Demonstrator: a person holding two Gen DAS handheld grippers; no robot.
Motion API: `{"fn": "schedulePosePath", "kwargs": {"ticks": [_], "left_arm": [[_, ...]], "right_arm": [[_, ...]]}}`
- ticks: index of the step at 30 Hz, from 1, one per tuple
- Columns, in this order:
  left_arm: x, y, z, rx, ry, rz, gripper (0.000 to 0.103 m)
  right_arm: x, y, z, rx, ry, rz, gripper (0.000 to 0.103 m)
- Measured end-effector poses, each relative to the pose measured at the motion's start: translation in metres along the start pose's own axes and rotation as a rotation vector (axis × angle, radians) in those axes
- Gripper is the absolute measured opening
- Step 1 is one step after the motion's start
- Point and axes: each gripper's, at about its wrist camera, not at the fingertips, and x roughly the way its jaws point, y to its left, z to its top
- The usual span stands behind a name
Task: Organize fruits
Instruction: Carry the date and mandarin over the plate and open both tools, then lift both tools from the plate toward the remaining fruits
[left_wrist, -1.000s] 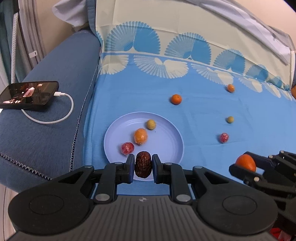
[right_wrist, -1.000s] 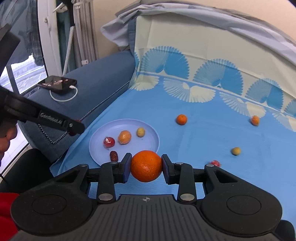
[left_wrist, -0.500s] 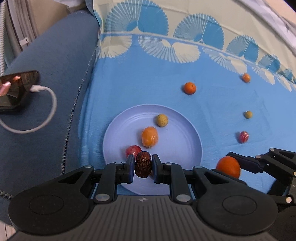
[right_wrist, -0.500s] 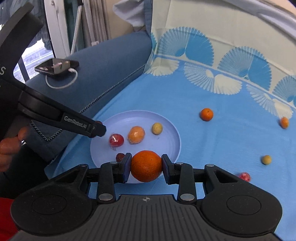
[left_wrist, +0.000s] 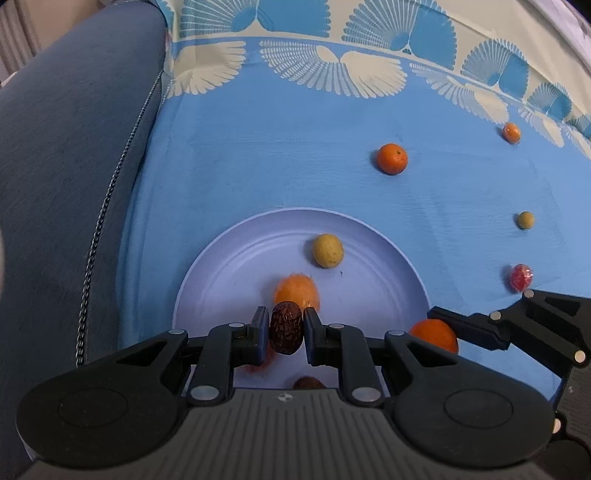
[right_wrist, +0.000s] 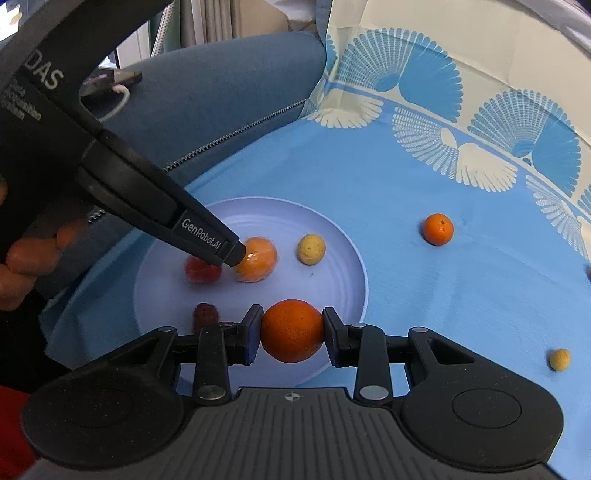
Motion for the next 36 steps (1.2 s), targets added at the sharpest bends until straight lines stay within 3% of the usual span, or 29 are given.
{"fn": "schedulePosePath", "kwargs": {"ticks": [2,3,4,5,6,8,12,18,21,24,36], "left_arm": [[0.003,0.0,0.003,0.009,-0.005,-0.003,0.022],[0.003,0.0,0.004,0.012,-0.013,-0.012,0.034],[0.002,0.001,0.006,0.019,-0.019,-0.03,0.048],[-0.001,0.0,0.007,0.02,-0.032,-0.035,0.085],[-0.006,0.0,0.008,0.013,-0.063,-0.019,0.103],[-0.023,-0.001,0.004,0.004,-0.158,0.021,0.103],[-0.047,-0.004,-0.009,0.016,-0.163,0.034,0.103],[-0.087,-0.005,-0.057,-0.059,-0.107,0.085,0.103],[-0.106,-0.009,-0.087,-0.094,-0.093,0.119,0.103],[-0.12,-0.012,-0.104,-0.093,-0.082,0.108,0.103],[-0.183,-0.047,-0.123,-0.016,-0.245,0.107,0.103]], "right_arm": [[0.007,-0.002,0.002,-0.014,0.001,-0.003,0.037],[0.011,-0.002,0.003,-0.025,0.002,-0.004,0.039],[0.014,-0.003,0.005,-0.04,0.004,-0.008,0.044],[0.015,-0.003,0.008,-0.051,0.002,-0.019,0.064],[0.014,-0.003,0.01,-0.058,-0.006,-0.038,0.083],[0.003,-0.004,0.013,-0.065,-0.05,-0.096,0.095],[-0.032,-0.003,0.005,-0.046,-0.054,-0.133,0.102],[-0.092,0.009,-0.03,0.12,0.027,-0.07,0.102],[-0.118,0.021,-0.041,0.117,-0.01,-0.086,0.102],[-0.139,0.022,-0.045,0.139,-0.073,-0.143,0.102],[-0.2,0.033,-0.06,0.134,-0.229,-0.221,0.102]]}}
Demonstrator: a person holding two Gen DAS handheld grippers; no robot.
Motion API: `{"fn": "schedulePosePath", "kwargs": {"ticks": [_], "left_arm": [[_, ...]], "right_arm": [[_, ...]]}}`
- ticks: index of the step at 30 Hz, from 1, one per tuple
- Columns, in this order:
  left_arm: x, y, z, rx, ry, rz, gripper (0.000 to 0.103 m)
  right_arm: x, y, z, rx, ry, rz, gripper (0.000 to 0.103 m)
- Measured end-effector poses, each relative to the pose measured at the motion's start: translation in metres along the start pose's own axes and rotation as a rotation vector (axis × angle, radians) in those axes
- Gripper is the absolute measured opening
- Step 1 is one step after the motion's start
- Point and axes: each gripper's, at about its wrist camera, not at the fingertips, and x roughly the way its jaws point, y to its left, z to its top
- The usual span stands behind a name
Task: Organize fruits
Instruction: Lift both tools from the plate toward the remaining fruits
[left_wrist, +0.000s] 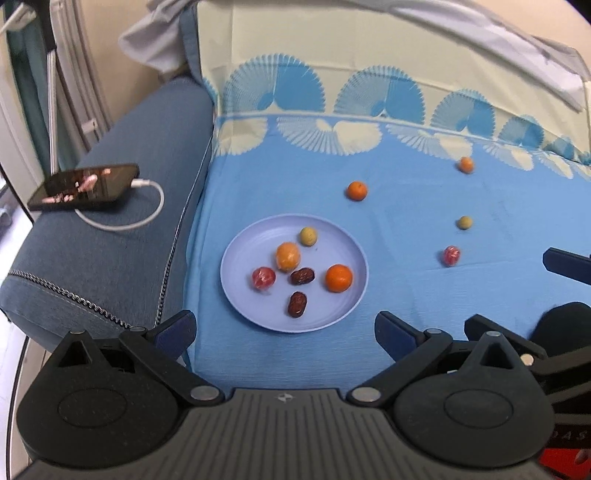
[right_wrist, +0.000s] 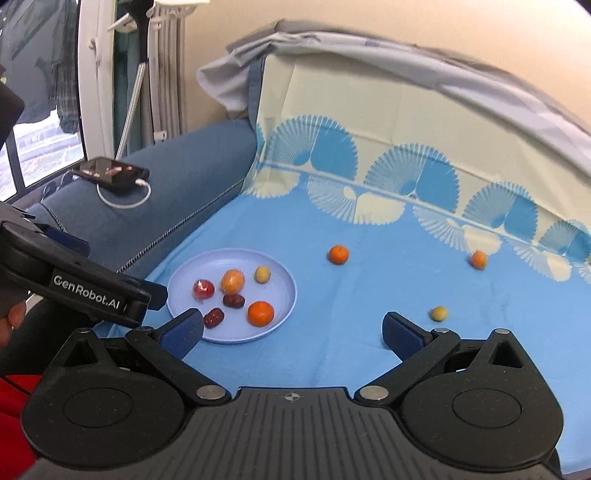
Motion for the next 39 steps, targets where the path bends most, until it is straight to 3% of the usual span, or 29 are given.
{"fn": "schedulePosePath", "kwargs": {"ticks": [18,33,37,39], "left_arm": [[-0.037,-0.006,-0.003,0.02,-0.098,0.0,0.103],[-0.013,-0.021,0.003,0.061,-0.05,-0.001,0.103],[0.008,-0.036,0.014,0.085,-0.017,-0.021,0.103],[0.022,-0.047,0.02,0.094,0.006,-0.068,0.103]], "right_arm": [[-0.033,0.007,0.0,-0.03,-0.084,-0.034,0.102],[-0.016,-0.019,-0.005,0.094,-0.035,-0.042,0.102],[-0.009,-0.047,-0.007,0.165,-0.056,-0.107,0.102],[-0.002,-0.069,-0.008,0.203,-0.051,-0.156,0.102]]}}
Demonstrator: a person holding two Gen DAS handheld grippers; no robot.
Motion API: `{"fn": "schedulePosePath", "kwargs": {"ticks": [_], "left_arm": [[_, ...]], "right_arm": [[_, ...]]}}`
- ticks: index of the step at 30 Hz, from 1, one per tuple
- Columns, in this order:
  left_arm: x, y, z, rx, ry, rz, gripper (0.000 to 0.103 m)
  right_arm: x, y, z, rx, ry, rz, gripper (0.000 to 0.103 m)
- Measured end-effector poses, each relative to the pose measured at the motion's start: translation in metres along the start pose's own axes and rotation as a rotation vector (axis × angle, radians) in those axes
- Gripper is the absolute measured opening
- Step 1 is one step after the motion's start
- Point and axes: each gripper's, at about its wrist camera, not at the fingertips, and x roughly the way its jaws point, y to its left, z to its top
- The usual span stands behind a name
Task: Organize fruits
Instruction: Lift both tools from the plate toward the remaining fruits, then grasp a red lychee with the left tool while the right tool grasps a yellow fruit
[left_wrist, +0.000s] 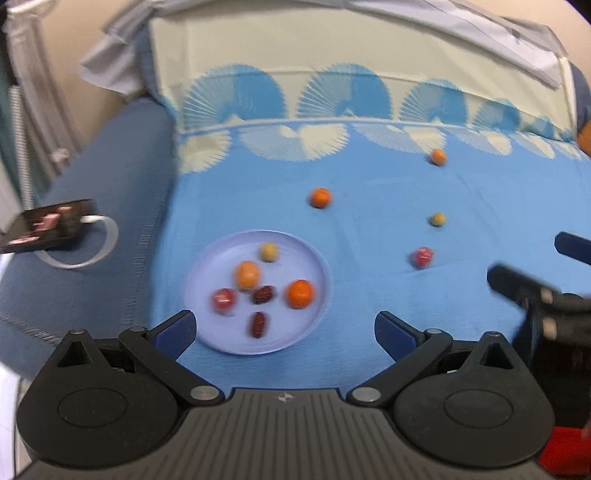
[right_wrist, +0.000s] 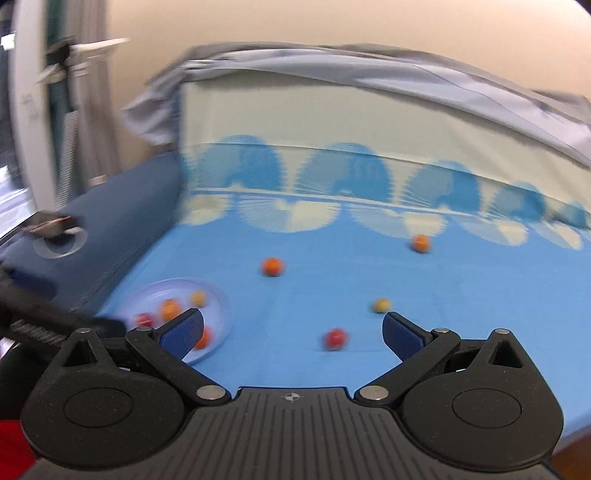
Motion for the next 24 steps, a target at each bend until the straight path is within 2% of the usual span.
{"fn": "schedulePosePath", "kwargs": {"ticks": [8,11,14,19,22,24], "left_arm": [[0.067,-0.053,0.018,0.113,0.061,-0.088,0.103],[0.099,-0.077,0.026,0.165,0.086,-0.105,0.103],[0.131,-0.099,0.032,0.231,0.101,-0.107,0.103],[0.181,-0.125,0.04,0.308,0.163,-0.091,0.103],[0.202,-0.132,0.044,0.324,0.174,-0.116,0.103],[0.217,-0.138,0.047,0.331,0.178,-0.142,0.103]], "right_arm": [[0.074,-0.086,-0.006,0.127,0.089,-0.127,0.102],[0.123,-0.105,-0.014,0.127,0.15,-0.169,0.102],[0.171,-0.118,-0.022,0.062,0.151,-0.184,0.102],[0.235,-0.133,-0.029,-0.111,0.099,-0.079,0.102],[0.268,-0.14,-0.029,-0.113,0.119,-0.004,0.102],[0.286,-0.142,-0.032,-0.105,0.157,0.014,0.102]]}}
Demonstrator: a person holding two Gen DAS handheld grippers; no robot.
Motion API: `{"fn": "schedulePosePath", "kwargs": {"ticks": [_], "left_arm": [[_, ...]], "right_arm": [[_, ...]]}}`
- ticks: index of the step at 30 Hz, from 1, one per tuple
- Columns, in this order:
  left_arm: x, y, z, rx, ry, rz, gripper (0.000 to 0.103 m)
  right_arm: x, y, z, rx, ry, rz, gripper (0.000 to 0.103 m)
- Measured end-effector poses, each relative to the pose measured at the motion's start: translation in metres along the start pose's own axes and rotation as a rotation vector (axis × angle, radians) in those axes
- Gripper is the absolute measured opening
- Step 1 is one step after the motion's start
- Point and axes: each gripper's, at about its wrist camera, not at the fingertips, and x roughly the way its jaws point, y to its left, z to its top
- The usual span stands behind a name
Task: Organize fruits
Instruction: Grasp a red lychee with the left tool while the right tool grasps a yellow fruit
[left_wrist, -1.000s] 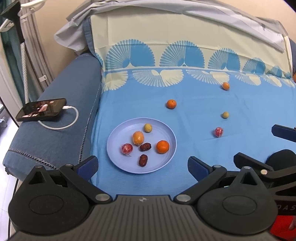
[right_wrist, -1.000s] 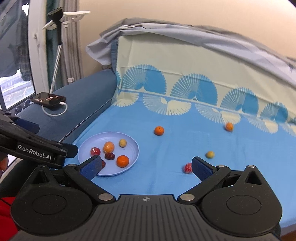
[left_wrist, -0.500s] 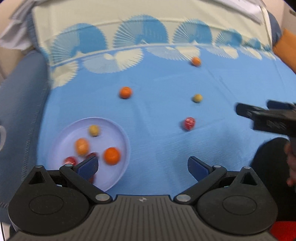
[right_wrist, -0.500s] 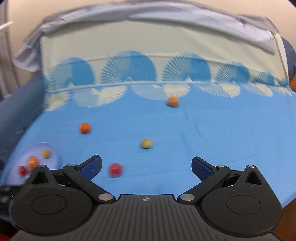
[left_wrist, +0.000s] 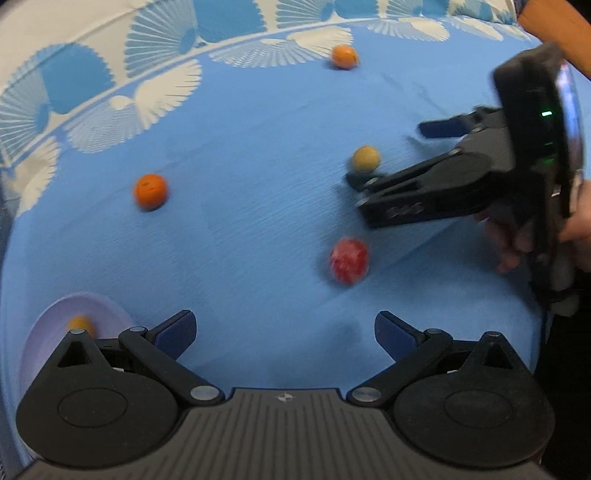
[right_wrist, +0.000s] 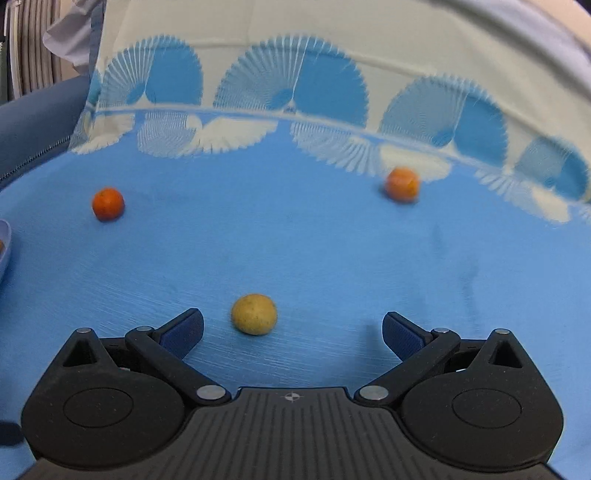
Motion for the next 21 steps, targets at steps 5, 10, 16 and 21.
{"fn": "schedulePosePath", "kwargs": {"ticks": [5,10,16,21], "left_arm": [[0.03,-0.006,0.021,0.016,-0.034,-0.059,0.103],[0.044,-0.006,0.033,-0.011,-0.062,-0.093,0.103],[0.039,-0.026,0.029,0.094,-0.121,-0.098,0.043],[0.03,-0.033,0.028,0.1,-0.105,-0.088,0.03]], "right_arm": [[0.005,-0.013,-0.002,0.063,-0.028,-0.057,0.1],[0.002,-0.028,-0.005,0.118,-0.047,-0.088,0.082],[0.0,-0.026,-0.006,0.105,-0.073,-0.081,0.043],[-0.003,-0.018,-0.005,0.078,-0.087,-0.103,0.025]]}}
